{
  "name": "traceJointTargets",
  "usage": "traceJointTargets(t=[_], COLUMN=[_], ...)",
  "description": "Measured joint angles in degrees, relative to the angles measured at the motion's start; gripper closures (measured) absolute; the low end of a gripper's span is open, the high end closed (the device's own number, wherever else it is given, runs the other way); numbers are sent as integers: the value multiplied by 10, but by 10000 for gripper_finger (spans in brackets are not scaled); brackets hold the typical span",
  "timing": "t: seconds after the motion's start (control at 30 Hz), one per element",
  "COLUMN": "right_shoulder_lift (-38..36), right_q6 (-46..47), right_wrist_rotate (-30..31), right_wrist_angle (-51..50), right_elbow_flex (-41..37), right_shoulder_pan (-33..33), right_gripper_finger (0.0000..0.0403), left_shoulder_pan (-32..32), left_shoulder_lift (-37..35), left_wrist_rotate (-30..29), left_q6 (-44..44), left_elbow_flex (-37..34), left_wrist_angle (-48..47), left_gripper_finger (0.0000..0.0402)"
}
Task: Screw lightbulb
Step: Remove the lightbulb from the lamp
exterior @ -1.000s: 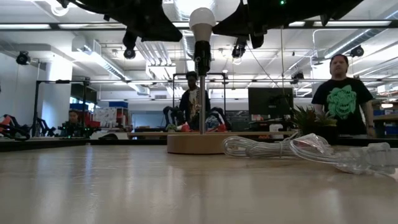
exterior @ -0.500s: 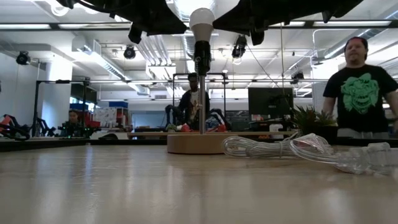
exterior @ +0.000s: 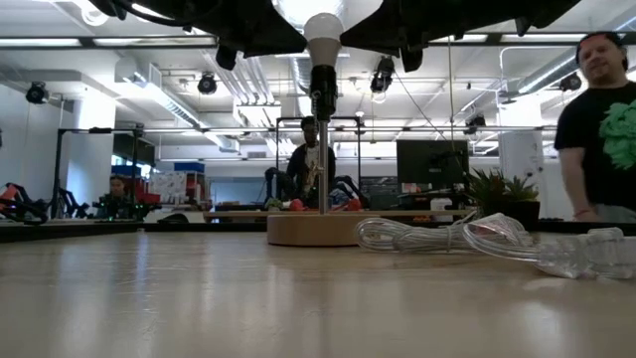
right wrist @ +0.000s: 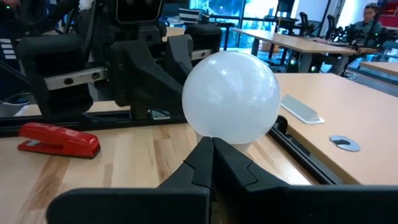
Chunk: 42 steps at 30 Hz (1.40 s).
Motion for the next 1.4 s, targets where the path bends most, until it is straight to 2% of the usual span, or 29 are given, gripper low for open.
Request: traceJointTargets(t=[0.5,0.7,0.87,1.07,1.4], right_shoulder_lift=[0,0,0,0,0], right_q6=[-20,-40,-68,-102,-209], right_wrist_rotate=[12,35,41,41,43], right_wrist_angle=[0,0,0,0,-1], right_elbow_flex=[0,0,0,0,0], right_shoulder_pan=[-1,-1,-1,-1,-1], right_gripper_finger=[403,403,403,403,403], left_shoulder_pan=[0,0,0,0,0], left_shoulder_lift=[1,1,1,1,-1], left_wrist_rotate=[14,16,44,44,41], left_q6=[-5,-19,-30,-52,-94], left_elbow_flex=[0,0,0,0,0], left_wrist_angle=[14,18,22,30,68], left_gripper_finger=[361,361,361,361,361])
